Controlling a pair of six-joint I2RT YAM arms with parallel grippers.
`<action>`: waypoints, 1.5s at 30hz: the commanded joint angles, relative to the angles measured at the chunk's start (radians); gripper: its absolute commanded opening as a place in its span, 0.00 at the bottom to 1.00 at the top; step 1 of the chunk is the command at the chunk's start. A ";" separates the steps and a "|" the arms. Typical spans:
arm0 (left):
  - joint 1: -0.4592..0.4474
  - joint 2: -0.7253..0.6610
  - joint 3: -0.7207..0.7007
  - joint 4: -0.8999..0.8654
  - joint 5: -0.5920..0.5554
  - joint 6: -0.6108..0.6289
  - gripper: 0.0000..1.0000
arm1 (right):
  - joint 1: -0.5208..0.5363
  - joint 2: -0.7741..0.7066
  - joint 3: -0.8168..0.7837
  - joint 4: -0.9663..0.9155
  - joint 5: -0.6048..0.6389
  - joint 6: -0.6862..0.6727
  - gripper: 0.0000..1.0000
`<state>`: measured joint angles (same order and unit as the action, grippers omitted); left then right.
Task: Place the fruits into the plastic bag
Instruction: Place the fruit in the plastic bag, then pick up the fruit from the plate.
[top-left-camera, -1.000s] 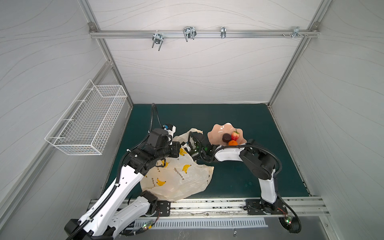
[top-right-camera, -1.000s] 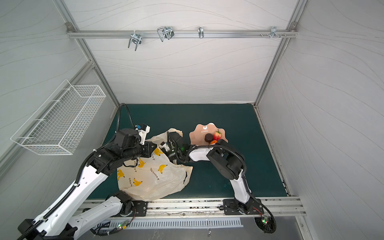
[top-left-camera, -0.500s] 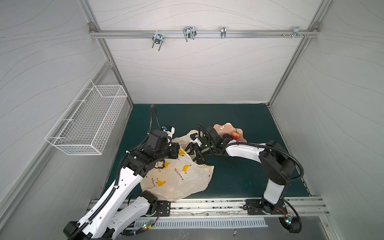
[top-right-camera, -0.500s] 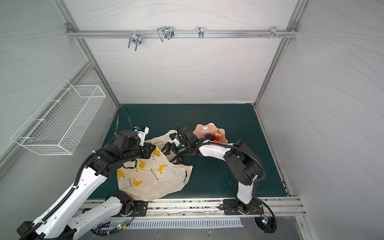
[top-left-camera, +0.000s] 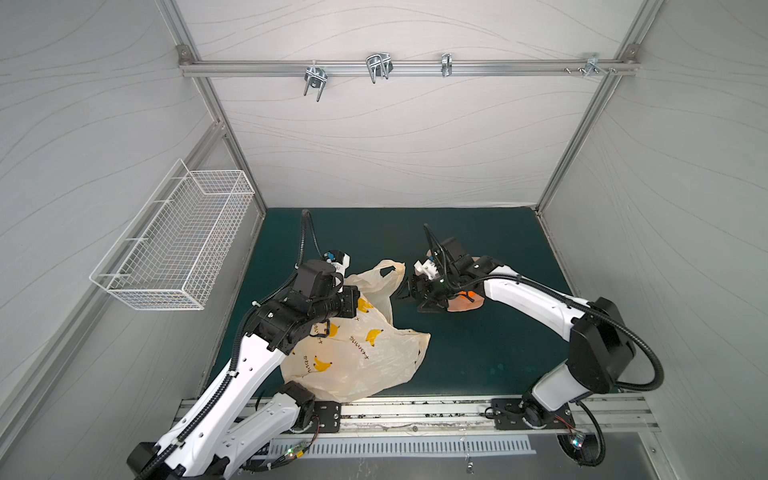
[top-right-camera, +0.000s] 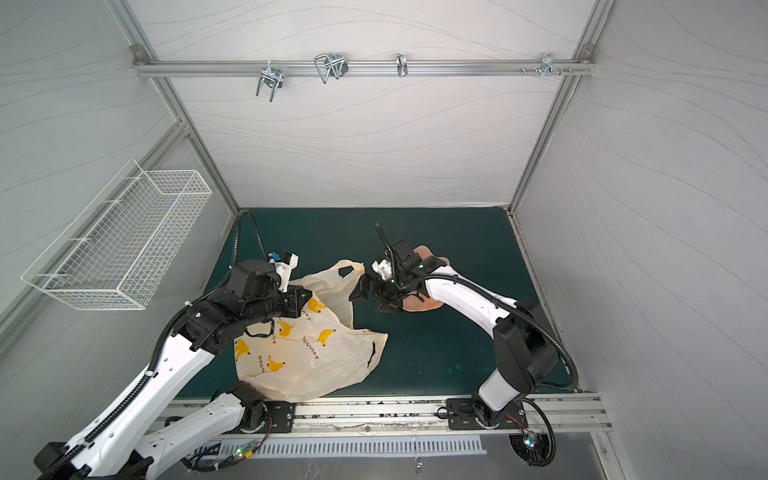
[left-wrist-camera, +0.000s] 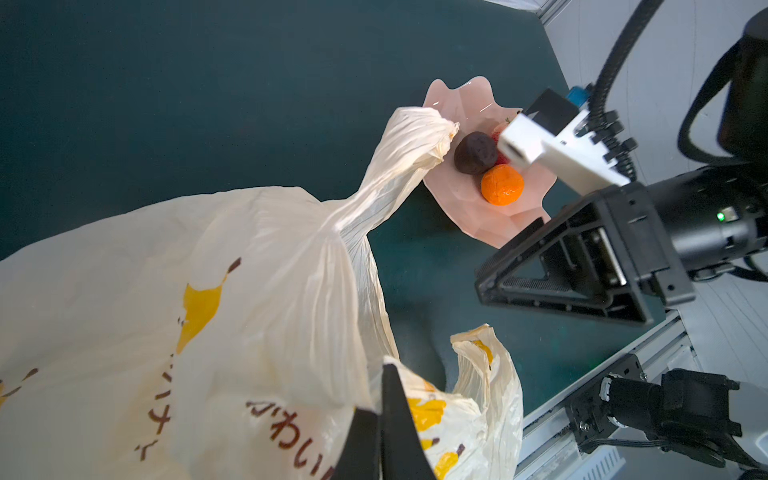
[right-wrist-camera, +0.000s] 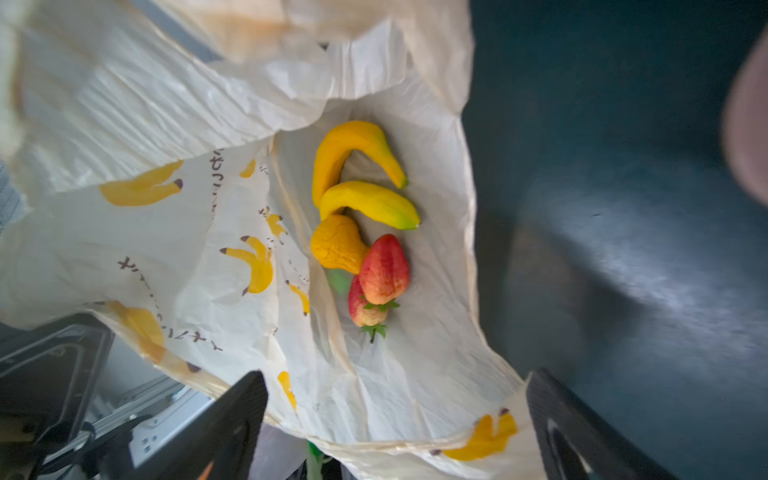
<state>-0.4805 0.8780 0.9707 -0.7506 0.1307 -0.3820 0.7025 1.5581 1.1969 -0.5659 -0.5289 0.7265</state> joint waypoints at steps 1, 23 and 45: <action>0.002 -0.001 0.008 0.030 0.013 -0.006 0.00 | -0.044 -0.047 0.025 -0.206 0.174 -0.154 0.99; 0.002 -0.009 0.015 0.017 0.024 0.000 0.00 | -0.174 0.022 0.124 -0.369 0.720 -0.505 0.99; 0.003 -0.007 0.022 0.008 0.019 -0.006 0.00 | -0.233 0.230 0.088 -0.246 0.707 -0.546 0.85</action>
<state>-0.4805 0.8776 0.9707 -0.7521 0.1471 -0.3817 0.4755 1.7645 1.2930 -0.8265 0.1616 0.2001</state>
